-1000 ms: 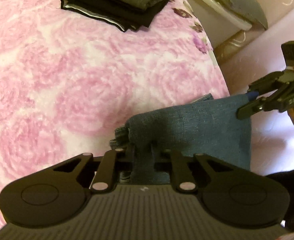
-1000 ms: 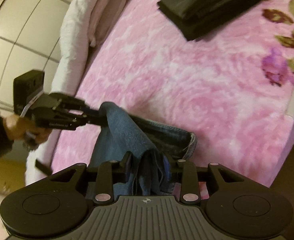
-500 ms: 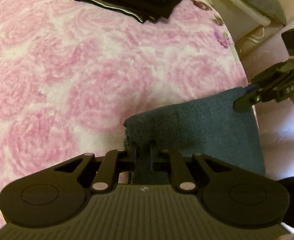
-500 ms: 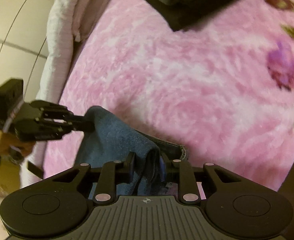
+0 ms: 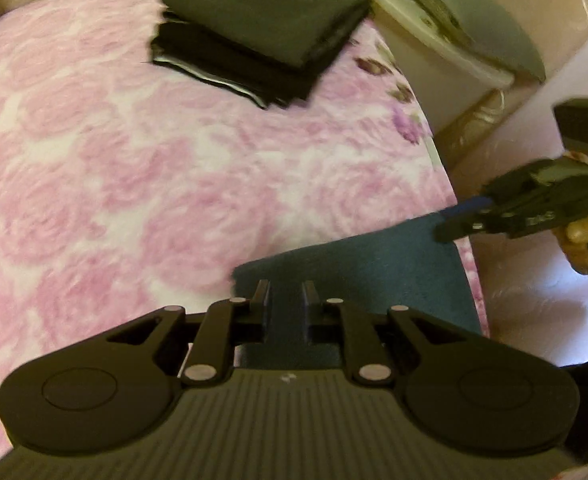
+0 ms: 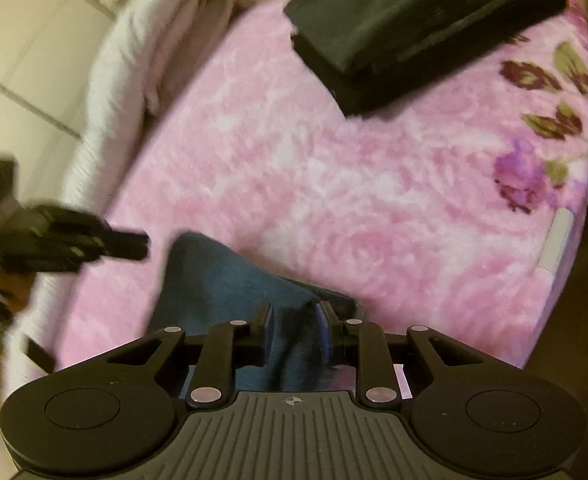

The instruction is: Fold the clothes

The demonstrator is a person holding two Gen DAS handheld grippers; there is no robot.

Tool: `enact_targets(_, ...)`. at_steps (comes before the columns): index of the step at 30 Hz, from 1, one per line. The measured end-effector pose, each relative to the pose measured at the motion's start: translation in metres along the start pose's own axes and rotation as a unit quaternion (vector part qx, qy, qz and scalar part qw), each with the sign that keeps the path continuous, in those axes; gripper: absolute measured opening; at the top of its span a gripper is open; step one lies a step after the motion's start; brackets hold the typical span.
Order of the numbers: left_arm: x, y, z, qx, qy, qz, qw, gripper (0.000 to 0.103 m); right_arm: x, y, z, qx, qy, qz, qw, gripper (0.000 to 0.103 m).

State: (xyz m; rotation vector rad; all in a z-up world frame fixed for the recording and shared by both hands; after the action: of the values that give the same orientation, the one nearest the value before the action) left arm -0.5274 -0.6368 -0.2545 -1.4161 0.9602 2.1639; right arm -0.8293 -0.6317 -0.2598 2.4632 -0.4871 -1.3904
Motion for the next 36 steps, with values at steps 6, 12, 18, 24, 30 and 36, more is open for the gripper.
enact_targets(6,0.068,-0.004,-0.004,0.026,0.05,-0.036,0.9978,0.011,0.045,0.002,0.014,-0.039,-0.03,-0.025,0.998,0.024)
enact_targets(12,0.058,0.002,-0.016,-0.015,0.037,-0.046,0.9982,0.007,0.021,0.014,-0.004,-0.074,-0.018,-0.02,0.997,0.025)
enact_targets(18,0.065,0.004,-0.016,-0.031,0.038,-0.043,0.9979,0.006,0.027,0.003,-0.035,-0.158,-0.023,-0.036,0.987,0.024)
enact_targets(24,0.046,0.001,-0.018,-0.053,0.035,-0.038,0.9972,0.007,0.038,0.006,-0.025,-0.126,-0.001,-0.051,0.991,0.024)
enact_targets(30,-0.014,-0.04,-0.039,-0.114,0.058,-0.01,0.9917,0.022,0.006,0.01,-0.013,-0.034,0.006,-0.035,0.999,0.025)
enact_targets(36,-0.053,-0.126,-0.058,-0.191,0.052,-0.017,0.9801,0.03,-0.008,-0.028,-0.028,-0.024,-0.014,-0.048,0.998,0.042)
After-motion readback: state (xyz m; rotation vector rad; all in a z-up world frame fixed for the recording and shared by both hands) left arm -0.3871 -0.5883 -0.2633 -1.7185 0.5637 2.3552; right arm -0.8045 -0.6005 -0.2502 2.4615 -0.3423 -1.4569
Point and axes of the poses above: each gripper's, at about its wrist camera, not at the fingertips, and x roughly the way its jaws point, z to its right, y to its top, the point moved 6 cm from there along x, roughly the way its jaws point, and after that the axes turned 8 degrees about -x, right-handed, at the moved point
